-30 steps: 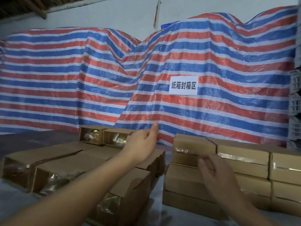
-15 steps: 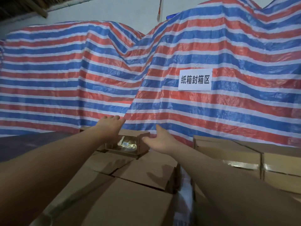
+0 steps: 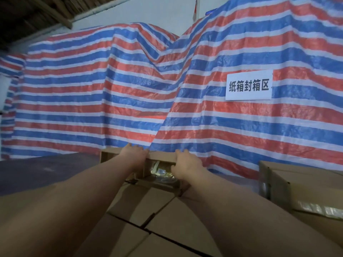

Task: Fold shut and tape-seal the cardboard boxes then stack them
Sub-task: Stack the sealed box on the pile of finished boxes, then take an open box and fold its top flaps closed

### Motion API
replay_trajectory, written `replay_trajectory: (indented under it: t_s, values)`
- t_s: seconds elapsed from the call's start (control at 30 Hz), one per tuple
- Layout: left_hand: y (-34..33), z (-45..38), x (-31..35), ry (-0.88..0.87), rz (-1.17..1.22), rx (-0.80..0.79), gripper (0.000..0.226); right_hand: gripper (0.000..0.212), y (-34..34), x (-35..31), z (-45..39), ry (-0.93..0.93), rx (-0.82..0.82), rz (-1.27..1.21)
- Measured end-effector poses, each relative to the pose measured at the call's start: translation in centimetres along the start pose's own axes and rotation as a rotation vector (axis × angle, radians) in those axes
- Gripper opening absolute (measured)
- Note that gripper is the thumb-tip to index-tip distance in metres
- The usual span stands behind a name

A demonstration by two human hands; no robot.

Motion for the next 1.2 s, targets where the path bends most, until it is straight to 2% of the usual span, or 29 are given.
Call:
replay_trajectory:
  t_s: [0.13, 0.27, 0.43, 0.6, 0.8, 0.9, 1.07, 1.2]
  values:
    - [-0.8, 0.1, -0.5, 0.004, 0.011, -0.009, 0.051, 0.022, 0.2, -0.7, 0.1, 0.045, 0.055, 0.032]
    - [0.2, 0.8, -1.2, 0.090, 0.045, 0.057, 0.040, 0.016, 1.8, -0.8, 0.9, 0.095, 0.109, -0.024]
    - [3.6, 2.8, -3.5, 0.234, 0.489, 0.120, 0.016, 0.003, 6.2, -0.7, 2.5, 0.096, 0.107, -0.164]
    - [11.0, 6.1, -6.1, 0.235, 0.681, 0.241, 0.018, 0.018, 14.2, -0.7, 6.8, 0.054, 0.101, -0.284]
    - [22.2, 12.6, -6.4, 0.103, 0.780, 0.335, 0.019, 0.019, 25.0, 0.7, 15.8, -0.003, 0.013, -0.391]
    - [27.2, 16.3, -4.7, 0.030, 0.747, 0.296, 0.026, 0.030, 29.3, 2.1, 21.4, -0.076, -0.047, -0.403]
    - [33.7, 22.0, 0.6, -0.108, 0.665, 0.169, 0.032, 0.031, 34.5, 5.5, 30.5, -0.199, -0.139, -0.374]
    - [36.6, 26.5, 6.0, -0.254, 0.600, 0.070, 0.030, 0.033, 36.0, 8.8, 37.0, -0.308, -0.214, -0.391]
Point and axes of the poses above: each hand's wrist, its own z-axis away from the middle knuckle, its own y-axis out of the back of the hand, x = y × z, the point moved 8 cm from there along -z, towards the middle knuckle, and after that the axes turned 12 degrees about -z, right-handed, at the moved point
